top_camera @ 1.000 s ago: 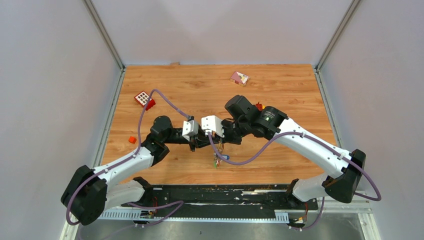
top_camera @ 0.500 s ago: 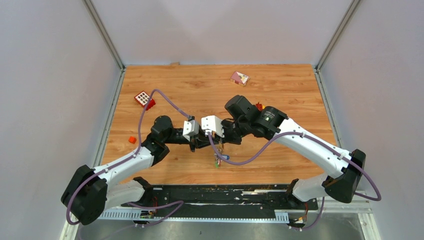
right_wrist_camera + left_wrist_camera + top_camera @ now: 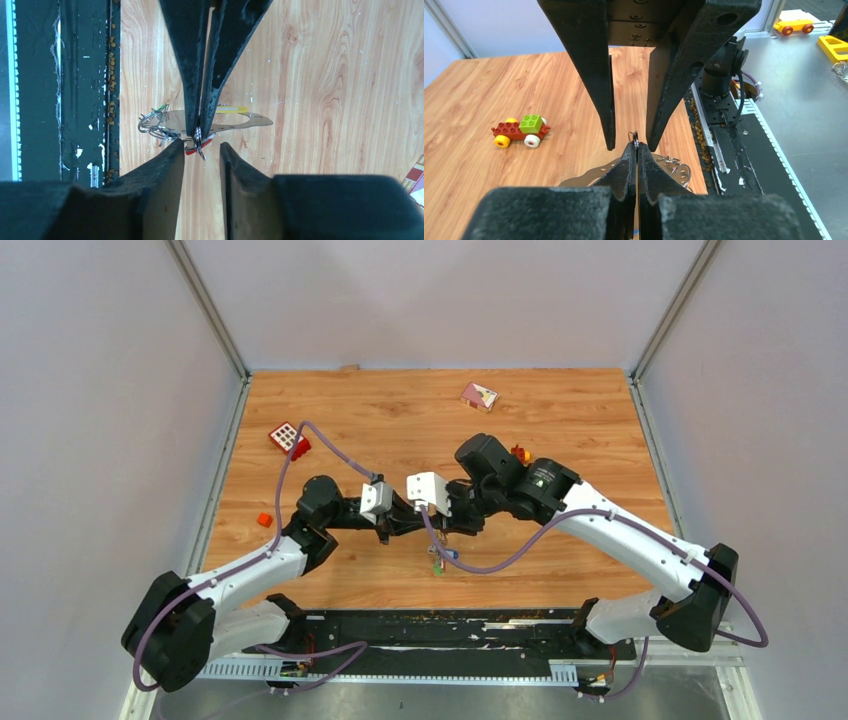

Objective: Put the keys on the keyring

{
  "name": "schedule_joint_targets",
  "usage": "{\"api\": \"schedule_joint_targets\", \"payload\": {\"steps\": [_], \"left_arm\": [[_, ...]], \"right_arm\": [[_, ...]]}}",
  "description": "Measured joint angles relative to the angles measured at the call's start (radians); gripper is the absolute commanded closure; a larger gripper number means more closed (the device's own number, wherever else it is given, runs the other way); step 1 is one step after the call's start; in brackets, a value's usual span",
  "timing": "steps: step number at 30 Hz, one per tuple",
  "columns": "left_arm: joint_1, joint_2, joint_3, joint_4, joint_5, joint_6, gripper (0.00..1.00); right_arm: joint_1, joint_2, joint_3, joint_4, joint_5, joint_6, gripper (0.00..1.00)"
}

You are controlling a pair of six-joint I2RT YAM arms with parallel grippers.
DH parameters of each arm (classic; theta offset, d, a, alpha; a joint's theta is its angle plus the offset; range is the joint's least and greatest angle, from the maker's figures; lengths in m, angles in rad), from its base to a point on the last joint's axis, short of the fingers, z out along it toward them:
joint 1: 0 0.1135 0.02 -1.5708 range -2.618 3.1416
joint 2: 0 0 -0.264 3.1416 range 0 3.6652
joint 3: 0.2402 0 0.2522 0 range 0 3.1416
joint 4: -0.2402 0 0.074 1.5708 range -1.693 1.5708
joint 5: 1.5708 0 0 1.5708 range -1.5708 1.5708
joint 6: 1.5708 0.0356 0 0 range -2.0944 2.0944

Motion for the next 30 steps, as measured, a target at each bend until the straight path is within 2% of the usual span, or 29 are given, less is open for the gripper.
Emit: {"api": "schedule_joint_targets", "payload": {"steps": [8,24,30], "left_arm": [[0.006,-0.003,-0.028,0.111,0.027,-0.053,1.00],[0.008,-0.005,-0.046,0.196,0.046,-0.089,1.00],[0.008,-0.005,-0.059,0.224,0.058,-0.104,1.00]], "right_arm": [[-0.042,-0.062,-0.086,0.046,-0.063,0.006,0.61],[-0.051,-0.079,-0.134,0.094,-0.169,0.007,0.97],[-0.051,-0.080,-0.148,0.105,-0.188,0.006,1.00]]}}
